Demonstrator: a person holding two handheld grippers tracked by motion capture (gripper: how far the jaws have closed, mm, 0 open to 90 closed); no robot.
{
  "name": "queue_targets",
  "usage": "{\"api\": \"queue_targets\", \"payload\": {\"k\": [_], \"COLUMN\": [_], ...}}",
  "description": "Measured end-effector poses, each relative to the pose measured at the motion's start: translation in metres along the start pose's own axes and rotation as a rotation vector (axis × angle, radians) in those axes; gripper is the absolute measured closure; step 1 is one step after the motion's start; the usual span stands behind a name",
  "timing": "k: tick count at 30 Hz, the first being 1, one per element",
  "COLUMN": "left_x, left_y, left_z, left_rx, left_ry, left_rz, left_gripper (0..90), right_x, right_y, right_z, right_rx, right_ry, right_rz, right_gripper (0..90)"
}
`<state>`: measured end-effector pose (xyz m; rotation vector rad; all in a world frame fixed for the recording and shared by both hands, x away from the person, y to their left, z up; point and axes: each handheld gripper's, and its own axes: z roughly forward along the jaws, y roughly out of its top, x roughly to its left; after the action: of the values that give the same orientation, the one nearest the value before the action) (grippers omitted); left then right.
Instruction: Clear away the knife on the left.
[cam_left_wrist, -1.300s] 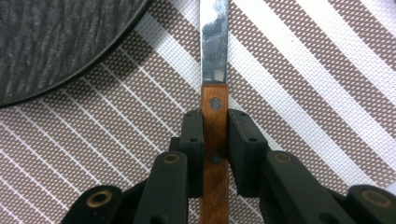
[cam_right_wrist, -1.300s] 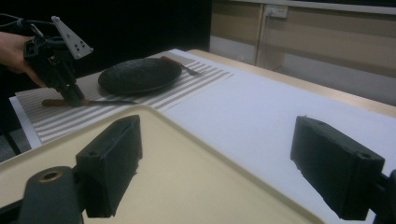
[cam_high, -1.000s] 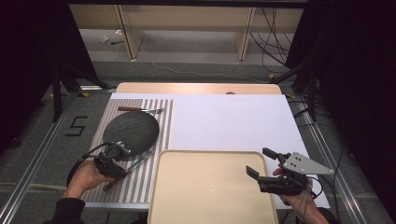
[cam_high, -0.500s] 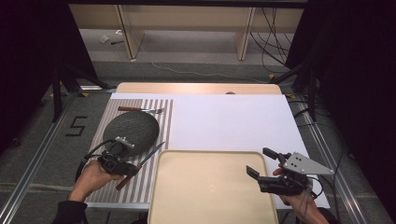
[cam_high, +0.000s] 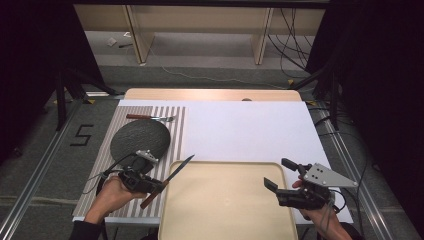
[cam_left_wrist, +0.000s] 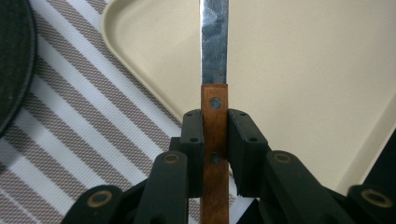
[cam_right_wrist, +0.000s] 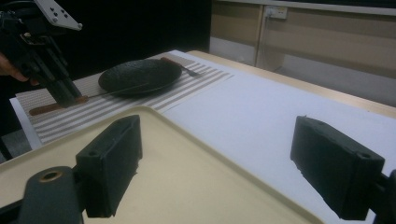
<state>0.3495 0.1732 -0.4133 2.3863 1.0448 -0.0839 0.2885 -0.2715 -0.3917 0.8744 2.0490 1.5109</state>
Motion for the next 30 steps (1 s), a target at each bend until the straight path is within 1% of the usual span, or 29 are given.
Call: {"api": "queue_targets", "payload": {"k": [1,2,7,8,11,14,19,21,23,25,27,29,30], "left_x": [-0.001,-0.003,-0.01,-0.012,-0.019,-0.028,-0.043,-0.047,-0.05,-0.053,-0.055,-0.057,-0.058], "left_y": [0.001,0.002,0.005,0.006,0.007,0.009,0.01,0.01,0.01,0.009,0.008,0.008,0.007], "left_z": [0.001,0.001,0.007,0.009,0.012,0.017,0.027,0.032,0.036,0.04,0.044,0.048,0.049], "left_rx": [-0.002,-0.001,-0.017,-0.016,-0.018,-0.014,0.011,0.016,0.022,0.023,0.03,0.053,0.055], "left_ry": [0.001,-0.003,-0.034,-0.038,-0.024,-0.026,-0.046,-0.038,-0.045,-0.045,-0.053,-0.064,-0.059], "left_rz": [-0.009,-0.009,-0.029,-0.028,-0.029,-0.021,0.002,0.008,0.012,0.01,0.007,0.006,0.001], "left_gripper": [76.9,76.9,76.9,76.9,76.9,76.9,76.9,76.9,76.9,76.9,76.8,76.8,76.8], "right_x": [0.0,0.0,0.0,0.0,0.0,0.0,0.0,0.0,0.0,0.0,0.0,0.0,0.0], "right_y": [0.0,0.0,0.0,0.0,0.0,0.0,0.0,0.0,0.0,0.0,0.0,0.0,0.0], "right_z": [0.0,0.0,0.0,0.0,0.0,0.0,0.0,0.0,0.0,0.0,0.0,0.0,0.0], "right_rx": [0.003,0.003,0.004,0.001,0.002,0.0,0.002,0.002,0.003,0.0,0.003,0.002,0.0], "right_ry": [0.001,0.0,0.001,0.0,0.0,-0.002,-0.002,-0.002,0.0,-0.001,-0.001,-0.001,-0.001], "right_rz": [-0.001,-0.002,-0.002,-0.001,0.0,0.0,0.0,0.0,-0.001,0.0,0.0,-0.001,-0.001], "right_gripper": [17.6,17.6,17.6,17.6,17.6,17.6,17.6,17.6,17.6,17.6,17.6,17.6,17.6]}}
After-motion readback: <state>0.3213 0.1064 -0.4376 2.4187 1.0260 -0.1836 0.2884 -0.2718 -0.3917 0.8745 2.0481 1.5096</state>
